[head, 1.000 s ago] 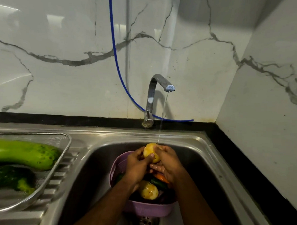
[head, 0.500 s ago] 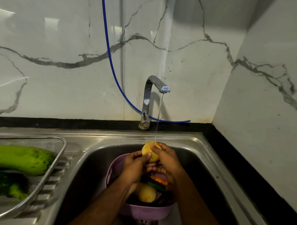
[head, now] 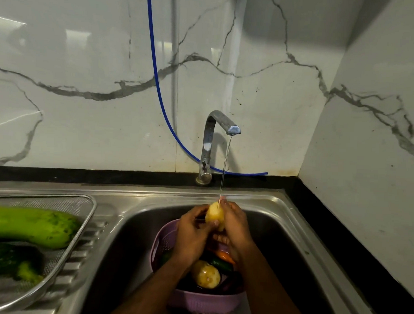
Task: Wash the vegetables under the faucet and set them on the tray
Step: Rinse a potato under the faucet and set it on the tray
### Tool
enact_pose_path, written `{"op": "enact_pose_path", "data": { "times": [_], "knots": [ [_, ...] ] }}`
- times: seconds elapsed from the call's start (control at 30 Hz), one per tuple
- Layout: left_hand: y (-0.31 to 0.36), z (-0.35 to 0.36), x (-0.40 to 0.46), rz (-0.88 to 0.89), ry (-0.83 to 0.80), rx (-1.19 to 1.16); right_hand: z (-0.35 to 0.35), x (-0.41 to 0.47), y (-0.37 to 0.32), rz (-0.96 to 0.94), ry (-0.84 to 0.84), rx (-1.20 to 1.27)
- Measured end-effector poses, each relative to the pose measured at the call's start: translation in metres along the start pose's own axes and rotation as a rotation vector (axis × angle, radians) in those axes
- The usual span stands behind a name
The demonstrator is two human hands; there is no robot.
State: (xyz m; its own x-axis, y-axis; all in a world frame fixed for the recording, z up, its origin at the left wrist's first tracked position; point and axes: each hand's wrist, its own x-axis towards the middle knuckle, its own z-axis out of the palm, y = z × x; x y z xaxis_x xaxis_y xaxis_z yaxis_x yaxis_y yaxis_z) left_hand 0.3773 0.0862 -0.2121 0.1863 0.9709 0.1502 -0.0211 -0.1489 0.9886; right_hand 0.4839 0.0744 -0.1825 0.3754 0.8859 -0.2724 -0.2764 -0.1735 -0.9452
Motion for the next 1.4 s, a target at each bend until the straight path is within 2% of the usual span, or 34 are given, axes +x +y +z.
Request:
{"op": "enact_pose_path", "data": {
  "times": [0.2, 0.43, 0.6, 0.7, 0.8, 0.97, 1.1, 1.23, 1.3, 1.4],
  "knots": [
    [0.004, -0.002, 0.004, -0.111, 0.061, -0.171, -0.006, -0.003, -0.005, 0.044, -0.095, 0.049],
    [0.01, -0.011, 0.0, 0.074, -0.054, 0.001, 0.006, -0.005, -0.004, 0.025, -0.016, 0.023],
    [0.009, -0.012, 0.004, -0.089, 0.081, -0.217, -0.002, 0.0, -0.006, 0.09, -0.108, 0.194],
    [0.005, -0.012, 0.007, -0.074, 0.123, -0.138, -0.001, 0.001, -0.003, 0.064, -0.122, 0.185],
    [0.01, -0.005, 0.002, -0.066, 0.06, -0.115, -0.003, 0.003, -0.001, 0.018, -0.113, 0.17],
    [0.019, 0.005, -0.003, -0.11, -0.064, -0.195, 0.001, 0.001, -0.005, 0.045, -0.213, 0.139],
    [0.022, 0.005, -0.001, -0.171, -0.061, -0.236, 0.004, 0.004, -0.006, 0.069, -0.242, 0.126],
    [0.025, 0.002, 0.003, -0.245, -0.019, -0.428, -0.015, 0.01, -0.008, 0.073, -0.338, 0.218],
    [0.03, 0.005, 0.002, -0.291, -0.033, -0.518, -0.018, 0.009, -0.008, 0.04, -0.321, 0.186],
    [0.032, 0.009, -0.003, -0.313, -0.09, -0.533, -0.013, 0.006, -0.003, -0.019, -0.237, 0.018]
  ]
}}
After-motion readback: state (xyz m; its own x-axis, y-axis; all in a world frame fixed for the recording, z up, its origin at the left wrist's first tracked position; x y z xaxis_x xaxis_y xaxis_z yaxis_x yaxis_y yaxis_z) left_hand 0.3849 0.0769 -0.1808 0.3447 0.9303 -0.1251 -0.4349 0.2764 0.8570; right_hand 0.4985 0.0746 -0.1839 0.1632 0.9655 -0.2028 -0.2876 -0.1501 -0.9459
